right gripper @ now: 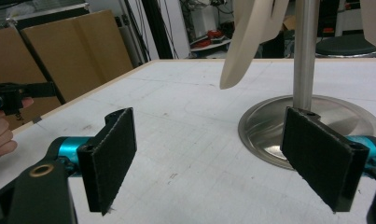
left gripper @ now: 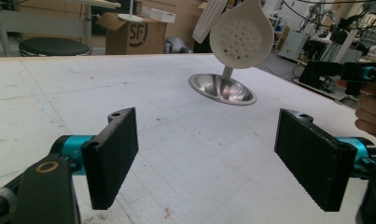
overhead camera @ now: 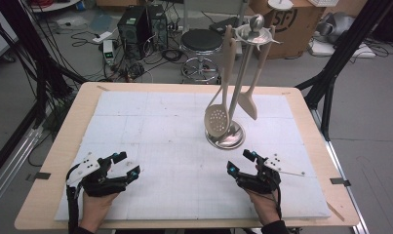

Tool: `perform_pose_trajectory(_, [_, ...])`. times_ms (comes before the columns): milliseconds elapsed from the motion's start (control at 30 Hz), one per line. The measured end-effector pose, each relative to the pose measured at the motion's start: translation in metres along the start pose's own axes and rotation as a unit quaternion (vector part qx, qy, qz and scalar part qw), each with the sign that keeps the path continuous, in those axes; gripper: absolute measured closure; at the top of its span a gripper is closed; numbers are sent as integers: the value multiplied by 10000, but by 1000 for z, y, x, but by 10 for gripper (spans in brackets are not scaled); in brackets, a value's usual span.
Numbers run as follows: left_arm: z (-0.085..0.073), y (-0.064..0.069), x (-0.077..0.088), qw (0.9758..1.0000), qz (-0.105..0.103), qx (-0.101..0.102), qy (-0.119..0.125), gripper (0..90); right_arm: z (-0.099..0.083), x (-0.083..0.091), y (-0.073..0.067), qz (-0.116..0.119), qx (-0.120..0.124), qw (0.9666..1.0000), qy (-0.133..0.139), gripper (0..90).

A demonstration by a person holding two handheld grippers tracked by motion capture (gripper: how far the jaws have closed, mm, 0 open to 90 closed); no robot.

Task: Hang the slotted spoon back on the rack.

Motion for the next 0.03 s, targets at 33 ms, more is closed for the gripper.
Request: perform_pose_trajectory(33, [0, 0, 0, 10000, 11, -3, 14, 221, 0, 0, 0, 6, -3, 10000, -3, 177])
Point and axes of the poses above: each handheld gripper's, and its own axes: x roughly backward along the jaws, z roughly out of its top, y roughly to its right, the point moved 7 cm from there along -x, roughly forward along the jaws, and after that the axes turned 9 degrees about x, right-handed, at the moved point
